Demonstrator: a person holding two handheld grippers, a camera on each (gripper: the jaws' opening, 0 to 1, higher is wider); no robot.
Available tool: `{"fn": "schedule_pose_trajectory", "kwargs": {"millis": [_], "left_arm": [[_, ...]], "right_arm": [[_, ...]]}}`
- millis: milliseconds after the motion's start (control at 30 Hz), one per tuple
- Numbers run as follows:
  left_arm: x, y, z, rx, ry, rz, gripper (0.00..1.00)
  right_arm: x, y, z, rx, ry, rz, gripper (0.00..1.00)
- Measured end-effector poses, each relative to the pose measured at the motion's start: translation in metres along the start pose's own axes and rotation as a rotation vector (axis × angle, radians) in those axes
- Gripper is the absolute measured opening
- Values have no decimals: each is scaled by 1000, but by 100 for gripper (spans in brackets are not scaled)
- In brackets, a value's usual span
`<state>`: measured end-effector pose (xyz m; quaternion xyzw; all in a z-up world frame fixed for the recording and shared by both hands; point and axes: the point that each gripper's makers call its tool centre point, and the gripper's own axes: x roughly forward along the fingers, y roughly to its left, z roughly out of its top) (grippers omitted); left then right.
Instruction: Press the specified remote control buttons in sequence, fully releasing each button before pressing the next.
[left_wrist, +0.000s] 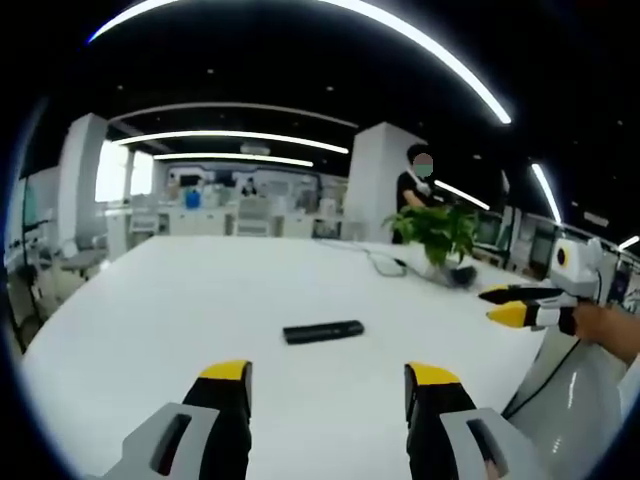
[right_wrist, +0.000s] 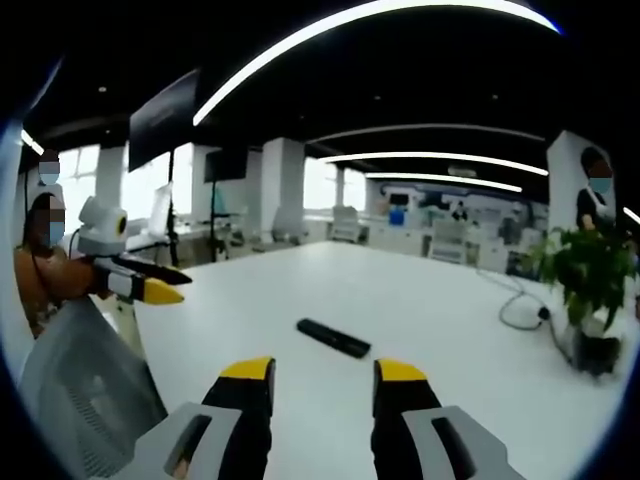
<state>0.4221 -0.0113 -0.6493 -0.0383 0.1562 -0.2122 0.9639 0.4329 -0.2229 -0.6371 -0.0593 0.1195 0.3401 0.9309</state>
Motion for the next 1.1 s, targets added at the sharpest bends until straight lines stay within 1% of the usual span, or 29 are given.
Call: {"fn": "schedule_pose_trajectory", "kwargs": {"millis": [267, 433, 900, 1100], "left_arm": [[-1, 0, -1, -3, -2, 2, 63], [-1, -1, -3, 2, 7, 0, 63], [0, -1, -6, 11, 20, 6, 62], [0, 0, -5, 11, 17, 11, 62]], "right_arm": [[0, 4, -4, -8, 18, 10, 36], [0, 1, -7, -7, 24, 8, 35], [-2, -4, -4, 4, 4, -10, 34], [-2, -4, -6, 0, 12, -7, 34]]}}
